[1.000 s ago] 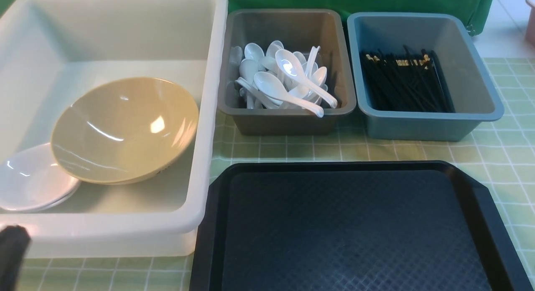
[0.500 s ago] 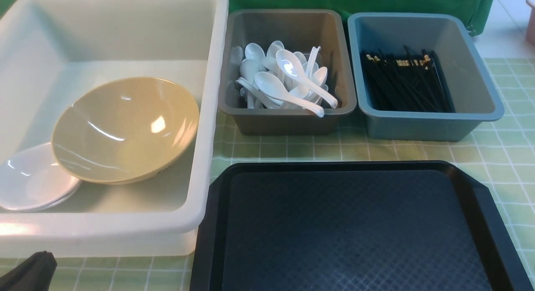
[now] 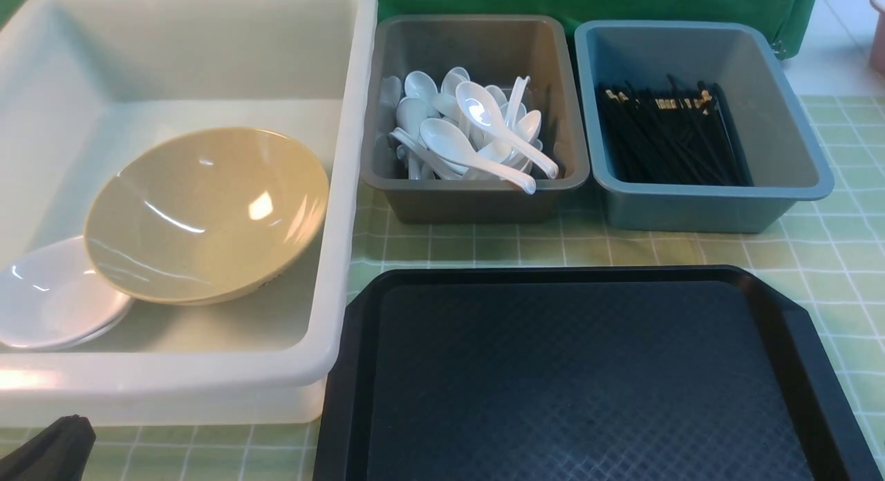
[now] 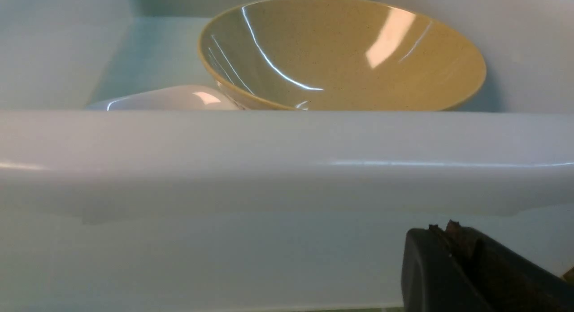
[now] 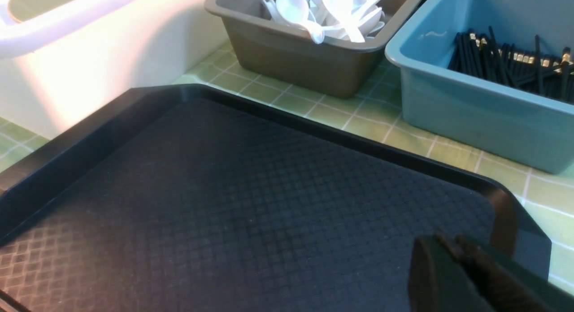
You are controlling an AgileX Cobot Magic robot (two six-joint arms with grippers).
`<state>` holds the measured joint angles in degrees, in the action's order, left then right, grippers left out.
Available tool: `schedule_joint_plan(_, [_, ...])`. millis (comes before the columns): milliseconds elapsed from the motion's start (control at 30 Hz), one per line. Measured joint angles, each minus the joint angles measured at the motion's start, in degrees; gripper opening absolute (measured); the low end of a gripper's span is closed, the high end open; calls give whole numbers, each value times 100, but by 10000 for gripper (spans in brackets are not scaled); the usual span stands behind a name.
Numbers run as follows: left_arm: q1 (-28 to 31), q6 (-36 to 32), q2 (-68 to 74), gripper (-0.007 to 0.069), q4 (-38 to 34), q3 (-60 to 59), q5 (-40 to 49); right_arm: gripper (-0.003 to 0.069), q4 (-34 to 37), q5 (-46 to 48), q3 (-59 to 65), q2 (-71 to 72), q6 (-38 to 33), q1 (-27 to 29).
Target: On green table put chopsticks spoon bowls plates into blue grey white boxes.
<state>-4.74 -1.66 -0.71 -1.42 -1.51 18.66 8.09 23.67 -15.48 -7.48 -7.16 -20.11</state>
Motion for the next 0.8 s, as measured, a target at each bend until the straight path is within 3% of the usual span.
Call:
schedule_joint_plan(433, [0, 0, 0, -1, -2, 0, -5, 70, 0, 6, 0, 0, 0, 176])
schedule_joint_plan(600, [0, 0, 0, -1, -7, 0, -6, 77, 0, 41, 2, 0, -22, 1042])
schedule_joint_plan(800, [0, 0, 0, -1, -8, 0, -11, 83, -139, 21, 300, 217, -944, 1841])
